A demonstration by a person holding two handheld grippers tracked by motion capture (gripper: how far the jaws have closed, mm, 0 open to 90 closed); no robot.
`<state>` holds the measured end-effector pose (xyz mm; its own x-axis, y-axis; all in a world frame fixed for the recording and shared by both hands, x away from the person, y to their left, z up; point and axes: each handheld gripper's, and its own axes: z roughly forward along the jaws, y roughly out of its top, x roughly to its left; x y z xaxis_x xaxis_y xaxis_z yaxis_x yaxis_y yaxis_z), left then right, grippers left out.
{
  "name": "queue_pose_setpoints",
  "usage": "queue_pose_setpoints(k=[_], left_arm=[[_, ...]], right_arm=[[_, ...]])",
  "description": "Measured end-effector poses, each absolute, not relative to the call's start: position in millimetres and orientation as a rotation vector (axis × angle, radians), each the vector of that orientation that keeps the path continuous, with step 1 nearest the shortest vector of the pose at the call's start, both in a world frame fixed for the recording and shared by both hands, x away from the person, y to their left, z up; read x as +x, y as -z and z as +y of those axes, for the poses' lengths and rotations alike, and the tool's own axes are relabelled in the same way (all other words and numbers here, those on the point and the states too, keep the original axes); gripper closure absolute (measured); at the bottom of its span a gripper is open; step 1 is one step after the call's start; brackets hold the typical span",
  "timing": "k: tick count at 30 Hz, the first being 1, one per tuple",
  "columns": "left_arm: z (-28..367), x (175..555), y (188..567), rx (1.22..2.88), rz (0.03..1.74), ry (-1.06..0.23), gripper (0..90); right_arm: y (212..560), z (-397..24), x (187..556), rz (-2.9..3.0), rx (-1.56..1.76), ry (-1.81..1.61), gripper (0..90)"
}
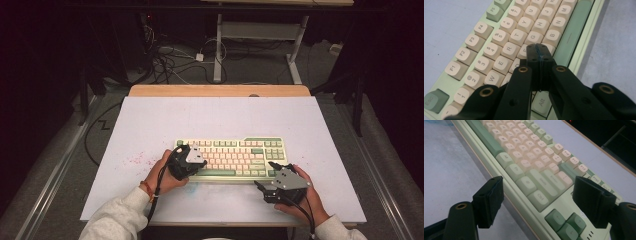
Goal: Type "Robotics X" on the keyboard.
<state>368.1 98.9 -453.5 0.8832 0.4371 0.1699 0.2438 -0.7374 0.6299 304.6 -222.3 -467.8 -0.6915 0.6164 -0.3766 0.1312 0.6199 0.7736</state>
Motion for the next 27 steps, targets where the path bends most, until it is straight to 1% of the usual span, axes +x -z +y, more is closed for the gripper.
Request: queue_pose_setpoints(k=[10, 20, 27], left_arm=[[91.9, 369.6, 456.8, 2.464, 0.475, -0.415, 87.8], [93.0, 367.1, 453.8, 2.439, 0.473, -0.455, 87.6], [96.5, 366.2, 450.6, 2.414, 0.477, -0.467, 85.6]], right_arm=[[468.3, -222.4, 305.2, 2.212, 0.566, -0.968, 25.9], [468.4, -223.2, 305.7, 2.210, 0.569, -0.967, 25.9], [467.6, -223.5, 305.5, 2.206, 0.566, -0.967, 25.9]])
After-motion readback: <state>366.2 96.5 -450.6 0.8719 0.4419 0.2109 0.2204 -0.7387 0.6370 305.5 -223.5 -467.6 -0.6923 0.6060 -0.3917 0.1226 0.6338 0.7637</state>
